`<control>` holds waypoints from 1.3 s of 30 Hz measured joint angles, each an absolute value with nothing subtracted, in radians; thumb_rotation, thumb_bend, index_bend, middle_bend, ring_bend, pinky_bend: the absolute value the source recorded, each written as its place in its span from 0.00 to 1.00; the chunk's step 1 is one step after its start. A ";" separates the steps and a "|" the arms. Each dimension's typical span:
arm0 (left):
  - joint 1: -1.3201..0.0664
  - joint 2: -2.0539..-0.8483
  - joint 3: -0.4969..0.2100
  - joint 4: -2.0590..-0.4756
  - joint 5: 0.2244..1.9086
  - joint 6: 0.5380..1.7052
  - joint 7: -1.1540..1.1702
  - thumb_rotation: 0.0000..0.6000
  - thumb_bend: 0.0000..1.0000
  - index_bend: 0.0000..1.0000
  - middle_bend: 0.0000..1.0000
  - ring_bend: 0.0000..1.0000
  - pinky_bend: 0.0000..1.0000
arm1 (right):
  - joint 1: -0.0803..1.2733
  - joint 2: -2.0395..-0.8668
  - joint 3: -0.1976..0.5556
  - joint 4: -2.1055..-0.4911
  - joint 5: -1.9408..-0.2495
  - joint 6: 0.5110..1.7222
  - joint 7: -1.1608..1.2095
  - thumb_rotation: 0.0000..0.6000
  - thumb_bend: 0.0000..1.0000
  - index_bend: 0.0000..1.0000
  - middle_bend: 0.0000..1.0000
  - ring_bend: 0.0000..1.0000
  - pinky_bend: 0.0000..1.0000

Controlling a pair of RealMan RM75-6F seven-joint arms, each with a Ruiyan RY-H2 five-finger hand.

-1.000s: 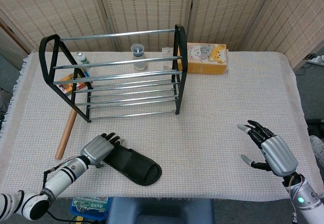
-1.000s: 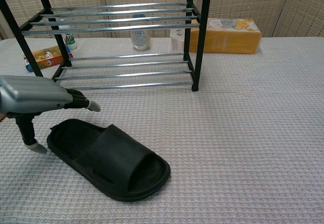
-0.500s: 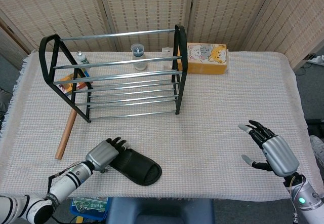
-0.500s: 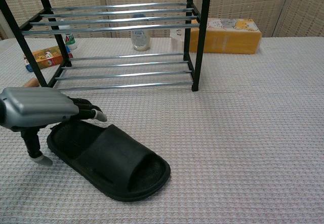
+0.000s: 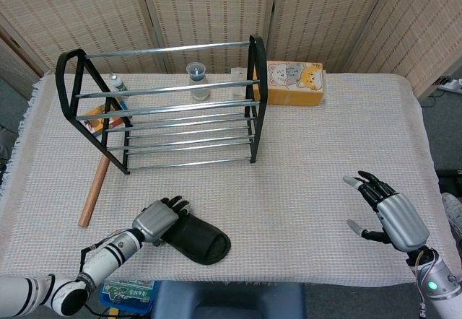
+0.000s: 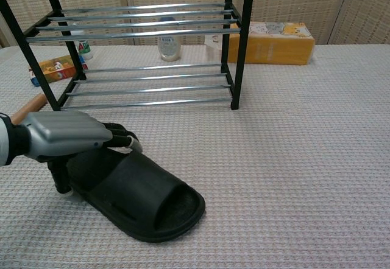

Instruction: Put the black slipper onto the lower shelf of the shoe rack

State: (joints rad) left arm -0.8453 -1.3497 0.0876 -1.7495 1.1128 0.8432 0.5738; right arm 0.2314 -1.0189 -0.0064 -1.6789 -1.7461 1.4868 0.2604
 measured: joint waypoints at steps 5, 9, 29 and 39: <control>-0.820 -1.386 0.071 -1.713 1.165 0.872 0.497 1.00 0.17 0.33 0.33 0.22 0.28 | 0.231 -1.019 -0.004 -1.676 -1.743 1.489 0.265 1.00 0.27 0.10 0.20 0.14 0.24; -0.799 -1.412 0.060 -1.676 1.209 0.890 0.434 1.00 0.17 0.38 0.38 0.27 0.29 | 0.230 -1.020 -0.004 -1.674 -1.742 1.489 0.267 1.00 0.27 0.10 0.20 0.14 0.24; -0.752 -1.361 -0.105 -1.740 1.003 0.967 0.316 1.00 0.17 0.37 0.43 0.31 0.40 | 0.221 -1.018 -0.001 -1.672 -1.746 1.508 0.275 1.00 0.27 0.10 0.20 0.14 0.24; -0.800 -1.403 -0.195 -1.723 0.764 0.971 0.346 1.00 0.17 0.35 0.43 0.31 0.40 | 0.220 -1.019 -0.001 -1.670 -1.754 1.514 0.278 1.00 0.27 0.10 0.20 0.14 0.24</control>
